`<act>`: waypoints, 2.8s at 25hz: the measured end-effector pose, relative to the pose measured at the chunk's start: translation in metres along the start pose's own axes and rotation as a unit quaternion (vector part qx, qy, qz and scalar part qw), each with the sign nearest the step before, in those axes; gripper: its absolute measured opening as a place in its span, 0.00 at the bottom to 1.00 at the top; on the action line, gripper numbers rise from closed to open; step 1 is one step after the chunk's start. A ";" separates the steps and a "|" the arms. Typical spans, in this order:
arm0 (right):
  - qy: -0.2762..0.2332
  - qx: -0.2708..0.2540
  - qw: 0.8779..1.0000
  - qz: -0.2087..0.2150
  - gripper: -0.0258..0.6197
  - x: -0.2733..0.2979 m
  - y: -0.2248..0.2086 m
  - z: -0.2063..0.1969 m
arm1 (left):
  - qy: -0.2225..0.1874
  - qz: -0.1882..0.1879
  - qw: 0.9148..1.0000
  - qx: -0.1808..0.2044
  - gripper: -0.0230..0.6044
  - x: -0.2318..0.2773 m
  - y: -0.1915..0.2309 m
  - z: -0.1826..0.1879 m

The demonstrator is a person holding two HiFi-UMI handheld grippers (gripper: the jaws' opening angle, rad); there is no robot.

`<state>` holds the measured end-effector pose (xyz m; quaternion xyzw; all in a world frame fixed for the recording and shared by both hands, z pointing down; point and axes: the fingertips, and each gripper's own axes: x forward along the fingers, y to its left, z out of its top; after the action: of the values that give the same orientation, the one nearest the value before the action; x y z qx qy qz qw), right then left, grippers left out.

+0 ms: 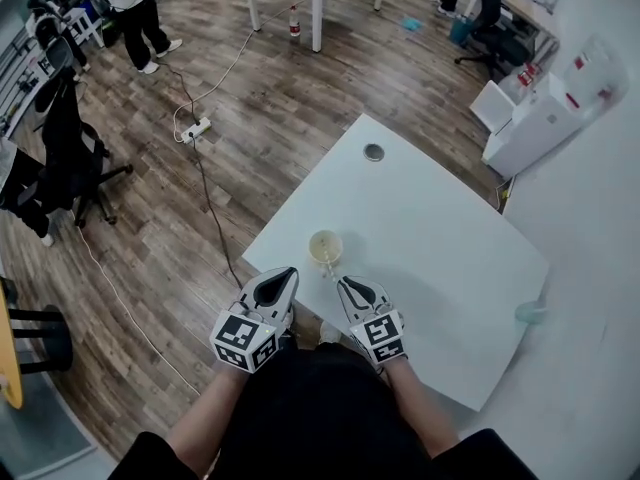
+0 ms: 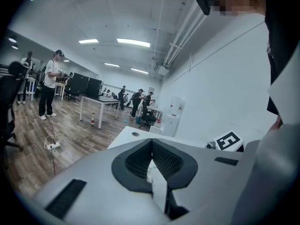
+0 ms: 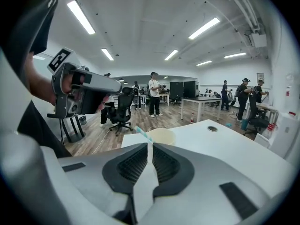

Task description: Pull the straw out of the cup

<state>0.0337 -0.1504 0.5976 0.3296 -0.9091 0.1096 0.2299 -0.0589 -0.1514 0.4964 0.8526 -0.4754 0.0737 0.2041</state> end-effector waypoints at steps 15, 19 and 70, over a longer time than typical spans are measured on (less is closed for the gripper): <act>0.015 0.049 0.998 -0.046 0.21 0.034 0.001 0.001 | 0.037 -0.055 0.998 0.019 0.06 0.012 0.018 0.000; 0.013 0.055 0.997 -0.058 0.21 0.039 -0.004 0.003 | 0.041 -0.062 0.997 0.025 0.06 0.017 0.020 0.000; -0.084 0.079 0.992 -0.042 0.10 -0.043 -0.037 0.079 | 0.021 -0.109 0.993 0.043 0.06 0.046 -0.003 0.032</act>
<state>0.0594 -0.1825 0.5094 0.3923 -0.8992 0.1433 0.1301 -0.0342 -0.1995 0.4814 0.9054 -0.3718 0.0896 0.1841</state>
